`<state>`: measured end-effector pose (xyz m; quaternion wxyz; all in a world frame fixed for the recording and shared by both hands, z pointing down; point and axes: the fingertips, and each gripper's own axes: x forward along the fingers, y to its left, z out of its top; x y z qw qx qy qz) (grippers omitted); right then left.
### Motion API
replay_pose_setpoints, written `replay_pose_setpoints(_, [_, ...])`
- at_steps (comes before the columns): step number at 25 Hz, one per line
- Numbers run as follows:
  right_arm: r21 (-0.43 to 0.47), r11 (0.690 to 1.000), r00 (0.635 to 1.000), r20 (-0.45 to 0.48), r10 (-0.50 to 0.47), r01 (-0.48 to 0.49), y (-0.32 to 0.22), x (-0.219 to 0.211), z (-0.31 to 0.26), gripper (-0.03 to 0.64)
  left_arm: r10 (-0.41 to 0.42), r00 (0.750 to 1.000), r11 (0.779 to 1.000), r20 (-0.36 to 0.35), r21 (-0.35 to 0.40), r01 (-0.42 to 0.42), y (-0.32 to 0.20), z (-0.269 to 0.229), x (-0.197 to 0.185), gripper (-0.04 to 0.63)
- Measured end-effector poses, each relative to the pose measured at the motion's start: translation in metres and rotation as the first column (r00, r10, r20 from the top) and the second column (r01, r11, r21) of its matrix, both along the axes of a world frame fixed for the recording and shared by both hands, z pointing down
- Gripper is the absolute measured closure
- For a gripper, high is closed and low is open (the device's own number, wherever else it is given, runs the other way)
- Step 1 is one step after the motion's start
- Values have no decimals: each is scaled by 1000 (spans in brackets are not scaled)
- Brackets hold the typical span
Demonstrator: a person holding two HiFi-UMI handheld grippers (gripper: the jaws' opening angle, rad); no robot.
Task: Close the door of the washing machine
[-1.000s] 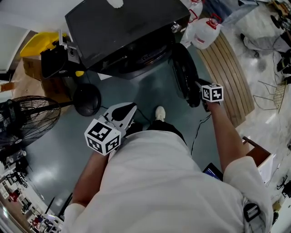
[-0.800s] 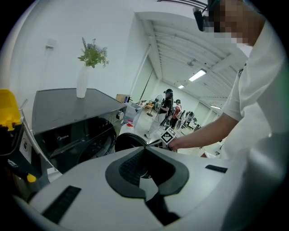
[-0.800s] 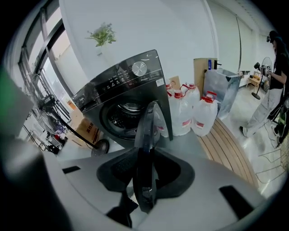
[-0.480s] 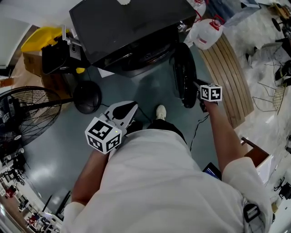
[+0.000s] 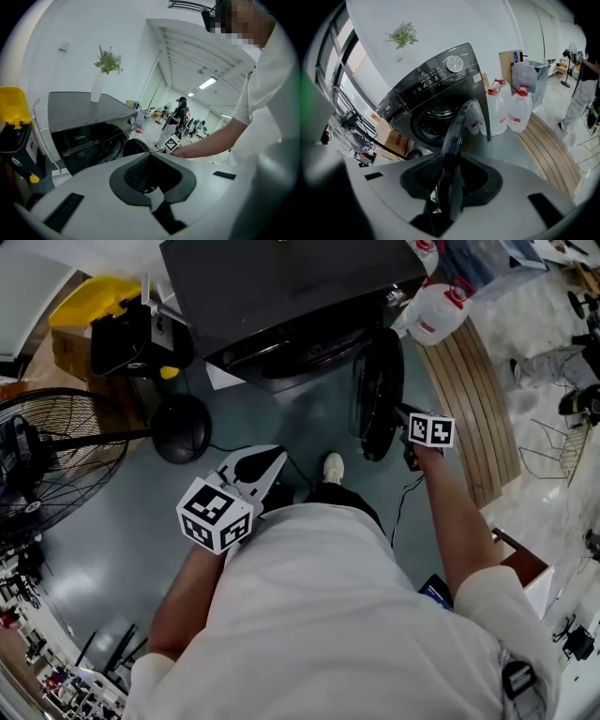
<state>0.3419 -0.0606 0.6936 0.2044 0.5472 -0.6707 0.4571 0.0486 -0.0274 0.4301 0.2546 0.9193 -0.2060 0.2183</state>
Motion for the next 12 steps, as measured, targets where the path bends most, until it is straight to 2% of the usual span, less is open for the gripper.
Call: replay_pose_setpoints(12, [-22, 999, 997, 65, 35, -34, -22, -47, 0, 503, -60, 998, 998, -13, 3, 60, 0, -1, -34, 577])
